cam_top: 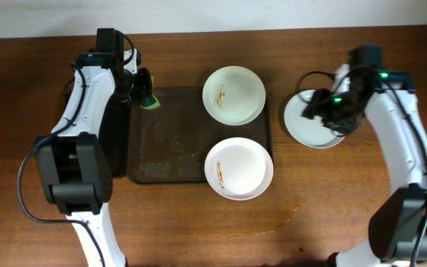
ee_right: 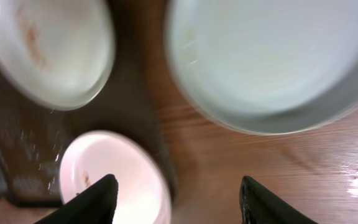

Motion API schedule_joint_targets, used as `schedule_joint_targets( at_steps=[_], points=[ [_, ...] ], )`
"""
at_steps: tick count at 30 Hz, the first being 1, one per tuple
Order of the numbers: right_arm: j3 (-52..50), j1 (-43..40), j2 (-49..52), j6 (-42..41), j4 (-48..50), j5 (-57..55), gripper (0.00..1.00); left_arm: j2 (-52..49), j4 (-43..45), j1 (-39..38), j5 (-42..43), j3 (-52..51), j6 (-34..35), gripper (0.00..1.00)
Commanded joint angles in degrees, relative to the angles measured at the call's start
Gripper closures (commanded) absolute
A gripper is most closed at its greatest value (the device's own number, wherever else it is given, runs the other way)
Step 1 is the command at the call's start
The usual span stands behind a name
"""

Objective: Clean dirty plates on tray and stack at the side
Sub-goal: 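Grasp the bottom white plate rim with the right gripper, pull it left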

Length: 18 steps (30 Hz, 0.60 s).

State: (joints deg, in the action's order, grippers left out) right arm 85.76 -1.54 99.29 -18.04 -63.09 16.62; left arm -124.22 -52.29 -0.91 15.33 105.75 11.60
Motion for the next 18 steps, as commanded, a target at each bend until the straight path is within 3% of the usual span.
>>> schedule_joint_targets(
  at_steps=[1, 11, 18],
  points=[
    [-2.4, 8.0, 2.1, -2.1, -0.6, 0.7, 0.37, 1.2, 0.2, 0.0, -0.3, 0.3, -1.0, 0.99],
    [-12.6, 18.2, 6.5, -3.4, 1.0, -4.9, 0.49, 1.2, 0.1, 0.0, -0.3, 0.3, -1.0, 0.99],
    [-18.4, 18.9, 6.5, -3.4, 7.0, -3.7, 0.78, 1.2, 0.1, 0.0, -0.3, 0.3, -1.0, 0.99]
  ],
)
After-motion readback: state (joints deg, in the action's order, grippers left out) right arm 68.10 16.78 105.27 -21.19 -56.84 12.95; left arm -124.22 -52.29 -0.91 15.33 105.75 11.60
